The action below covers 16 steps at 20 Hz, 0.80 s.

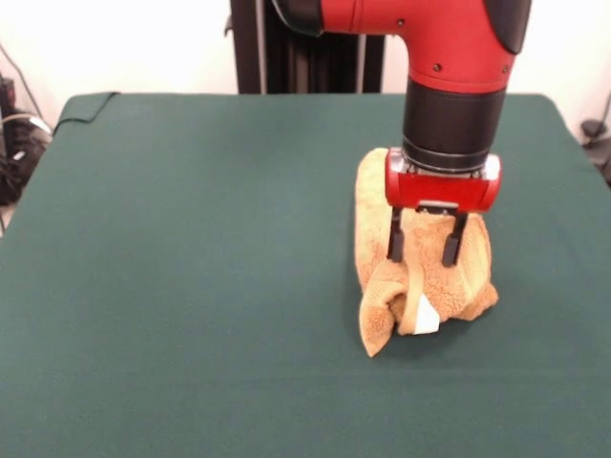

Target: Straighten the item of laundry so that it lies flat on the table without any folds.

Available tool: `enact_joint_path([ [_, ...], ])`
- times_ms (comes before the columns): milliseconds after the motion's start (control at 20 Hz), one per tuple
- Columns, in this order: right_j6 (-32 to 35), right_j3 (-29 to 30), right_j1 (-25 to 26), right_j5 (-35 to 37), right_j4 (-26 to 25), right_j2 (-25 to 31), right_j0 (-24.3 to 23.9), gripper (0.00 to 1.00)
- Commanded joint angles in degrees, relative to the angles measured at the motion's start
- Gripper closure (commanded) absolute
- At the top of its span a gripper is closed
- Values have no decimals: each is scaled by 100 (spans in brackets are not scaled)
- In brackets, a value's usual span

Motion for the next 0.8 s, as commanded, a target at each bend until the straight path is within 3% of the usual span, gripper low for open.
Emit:
enact_joint_path([
  [50,-67,487,290,-263,-312,735,-18,0],
  [150,-16,498,297,-261,-287,755,-37,0],
  [200,16,495,293,-286,-308,740,-25,100],
  [800,-41,478,287,-220,-264,835,-67,100],
])
